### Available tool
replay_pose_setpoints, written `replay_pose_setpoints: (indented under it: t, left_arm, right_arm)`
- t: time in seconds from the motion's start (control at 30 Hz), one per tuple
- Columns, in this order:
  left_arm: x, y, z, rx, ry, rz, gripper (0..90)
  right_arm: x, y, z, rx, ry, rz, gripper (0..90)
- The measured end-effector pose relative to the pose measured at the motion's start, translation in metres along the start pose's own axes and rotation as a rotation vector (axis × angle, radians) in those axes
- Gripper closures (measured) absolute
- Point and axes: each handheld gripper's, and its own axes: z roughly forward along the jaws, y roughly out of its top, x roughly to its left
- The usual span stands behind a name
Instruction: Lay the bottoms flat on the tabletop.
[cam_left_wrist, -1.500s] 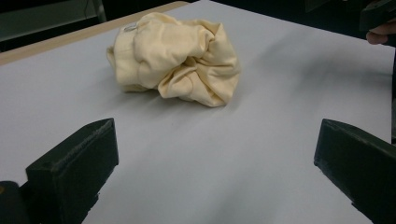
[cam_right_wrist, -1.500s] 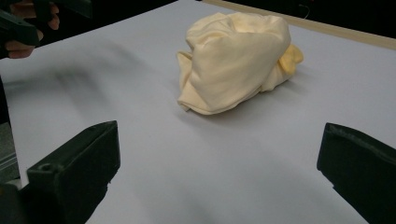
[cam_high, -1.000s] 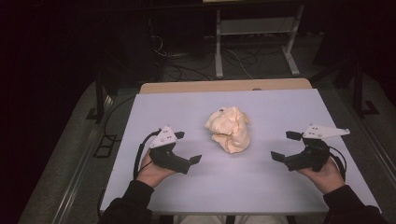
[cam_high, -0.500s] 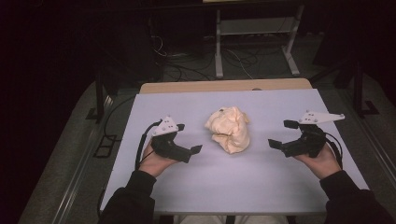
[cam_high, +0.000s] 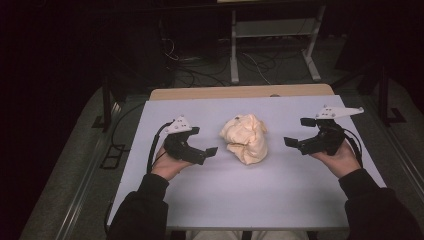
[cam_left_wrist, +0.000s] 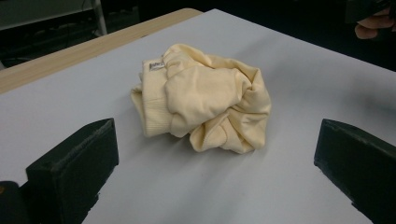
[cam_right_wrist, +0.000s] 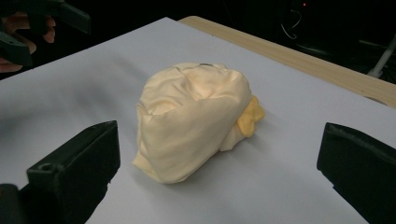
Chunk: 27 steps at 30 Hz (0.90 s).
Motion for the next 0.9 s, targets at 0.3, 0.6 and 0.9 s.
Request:
replay_pose_setpoints:
  t: [0.3, 0.6, 0.9]
  left_arm:
    - [0.008, 0.009, 0.015, 0.018, -0.003, -0.002, 0.0]
    - [0.017, 0.017, 0.029, -0.008, -0.009, -0.043, 0.0]
    - [0.028, 0.012, 0.044, 0.007, -0.005, -0.081, 0.0]
  right_arm:
    - [-0.008, 0.015, 0.017, 0.024, 0.002, -0.002, 0.0]
    - [-0.020, 0.024, 0.033, 0.023, -0.016, 0.024, 0.0]
    - [-0.025, 0.028, 0.053, 0.032, -0.015, 0.042, 0.0]
